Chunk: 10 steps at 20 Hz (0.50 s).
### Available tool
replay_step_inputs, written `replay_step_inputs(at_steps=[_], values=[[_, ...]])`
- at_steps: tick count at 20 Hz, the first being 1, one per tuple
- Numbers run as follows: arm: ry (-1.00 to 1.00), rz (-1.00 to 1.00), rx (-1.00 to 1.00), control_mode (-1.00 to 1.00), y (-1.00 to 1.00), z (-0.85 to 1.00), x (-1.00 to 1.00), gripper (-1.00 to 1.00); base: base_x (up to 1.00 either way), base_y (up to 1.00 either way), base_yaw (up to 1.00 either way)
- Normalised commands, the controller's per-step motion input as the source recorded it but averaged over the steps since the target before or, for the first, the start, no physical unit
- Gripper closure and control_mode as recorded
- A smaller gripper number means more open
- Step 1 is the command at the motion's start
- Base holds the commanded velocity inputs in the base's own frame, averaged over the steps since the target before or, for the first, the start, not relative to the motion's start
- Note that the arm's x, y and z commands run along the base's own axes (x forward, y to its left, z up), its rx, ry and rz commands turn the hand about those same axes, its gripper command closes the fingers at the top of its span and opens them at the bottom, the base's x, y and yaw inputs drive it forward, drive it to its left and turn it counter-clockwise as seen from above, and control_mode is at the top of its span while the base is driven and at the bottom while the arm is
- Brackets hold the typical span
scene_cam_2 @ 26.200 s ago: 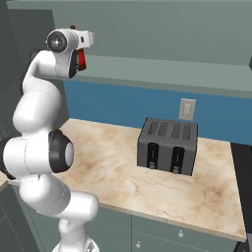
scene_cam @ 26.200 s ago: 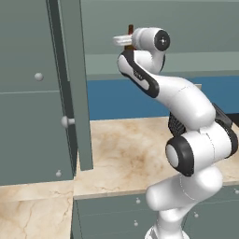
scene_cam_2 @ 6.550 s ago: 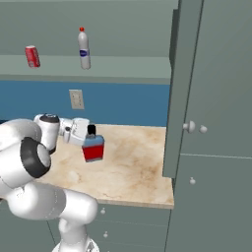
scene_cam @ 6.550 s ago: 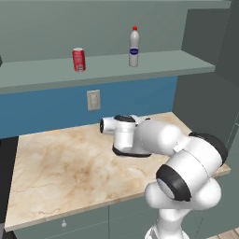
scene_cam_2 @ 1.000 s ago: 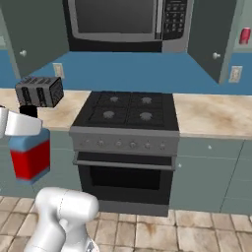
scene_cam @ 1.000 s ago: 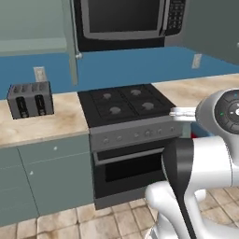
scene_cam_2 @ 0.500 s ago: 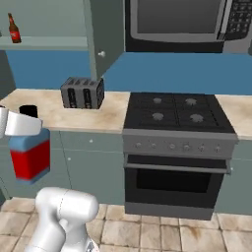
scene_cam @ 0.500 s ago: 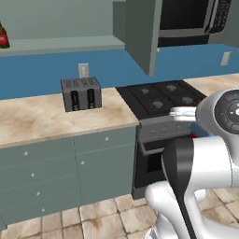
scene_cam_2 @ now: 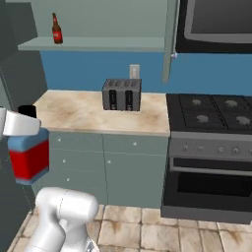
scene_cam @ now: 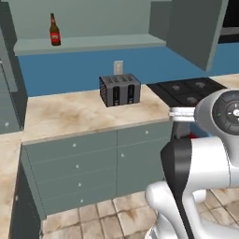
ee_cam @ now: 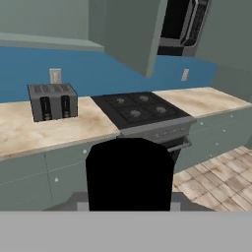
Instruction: Sort all alcoholic drinks to one cabinet, and non-alcoholic drinks to the other.
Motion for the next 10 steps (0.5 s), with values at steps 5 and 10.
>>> replay_step_inputs(at_steps=[5, 10], values=[[0.0, 0.0, 0.0, 1.0, 0.0, 0.0, 0.0, 1.0, 0.5, 0.51, 0.0], [0.0, 0.0, 0.0, 1.0, 0.0, 0.0, 0.0, 1.0, 0.66, 0.21, 0.0]])
